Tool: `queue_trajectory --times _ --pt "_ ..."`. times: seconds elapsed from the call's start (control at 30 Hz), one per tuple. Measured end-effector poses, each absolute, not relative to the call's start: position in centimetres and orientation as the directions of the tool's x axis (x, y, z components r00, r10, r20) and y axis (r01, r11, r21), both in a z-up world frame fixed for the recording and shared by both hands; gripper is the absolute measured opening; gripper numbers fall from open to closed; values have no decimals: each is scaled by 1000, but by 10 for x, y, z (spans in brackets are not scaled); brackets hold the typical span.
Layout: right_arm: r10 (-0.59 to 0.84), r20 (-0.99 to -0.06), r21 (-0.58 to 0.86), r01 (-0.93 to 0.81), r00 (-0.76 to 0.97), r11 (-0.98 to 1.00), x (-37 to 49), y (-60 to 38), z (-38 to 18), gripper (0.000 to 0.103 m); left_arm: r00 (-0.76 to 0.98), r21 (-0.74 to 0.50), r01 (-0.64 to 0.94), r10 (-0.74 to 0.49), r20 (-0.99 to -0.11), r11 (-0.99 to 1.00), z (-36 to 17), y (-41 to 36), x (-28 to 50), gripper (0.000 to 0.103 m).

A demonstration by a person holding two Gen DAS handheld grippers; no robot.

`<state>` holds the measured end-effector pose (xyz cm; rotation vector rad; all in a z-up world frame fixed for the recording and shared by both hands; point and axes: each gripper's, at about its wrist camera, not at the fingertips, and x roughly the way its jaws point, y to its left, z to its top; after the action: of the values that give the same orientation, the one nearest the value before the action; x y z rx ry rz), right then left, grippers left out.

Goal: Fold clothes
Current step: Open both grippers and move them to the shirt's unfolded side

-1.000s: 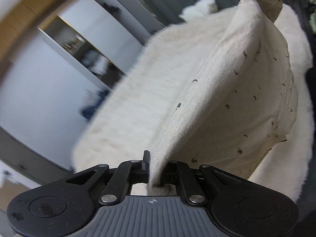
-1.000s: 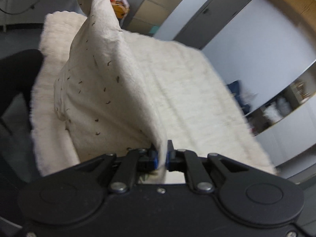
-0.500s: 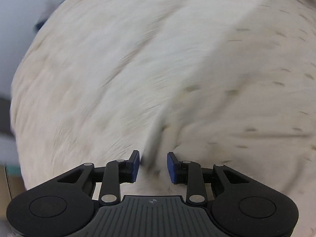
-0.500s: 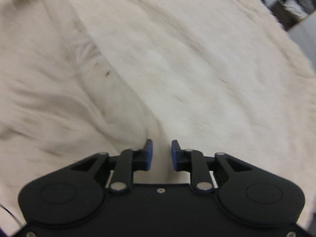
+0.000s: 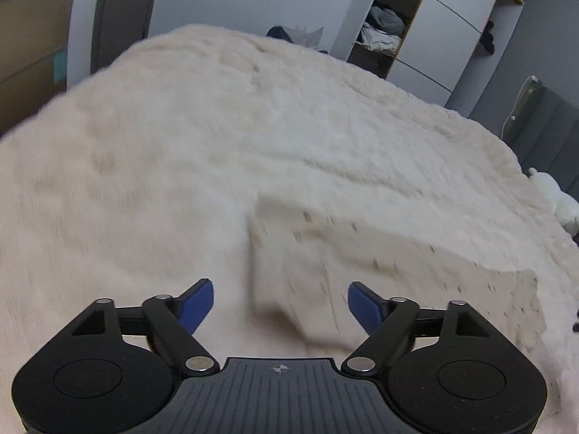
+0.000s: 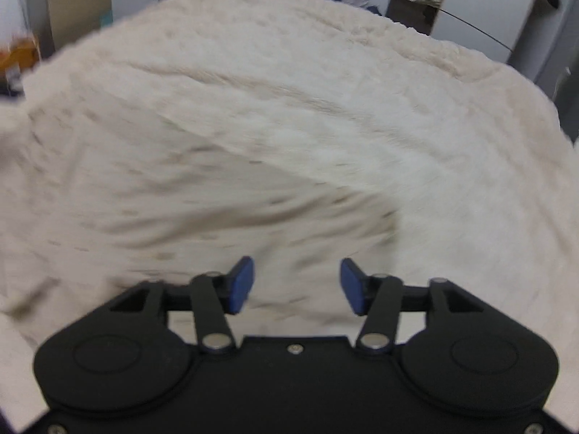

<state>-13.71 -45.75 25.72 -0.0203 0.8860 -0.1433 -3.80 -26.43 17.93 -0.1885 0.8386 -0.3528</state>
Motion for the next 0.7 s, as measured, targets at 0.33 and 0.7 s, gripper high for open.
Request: queue_trajectory --times 0.33,0.7 --pt "-36 -685 69 114 727 991 -199 -263 226 60 492 -454 265 -525 -695 850 126 -205 -104 82" --pt "52 -668 147 63 742 987 -157 -189 241 60 277 -616 337 -700 -658 712 82 -200 -142 2"
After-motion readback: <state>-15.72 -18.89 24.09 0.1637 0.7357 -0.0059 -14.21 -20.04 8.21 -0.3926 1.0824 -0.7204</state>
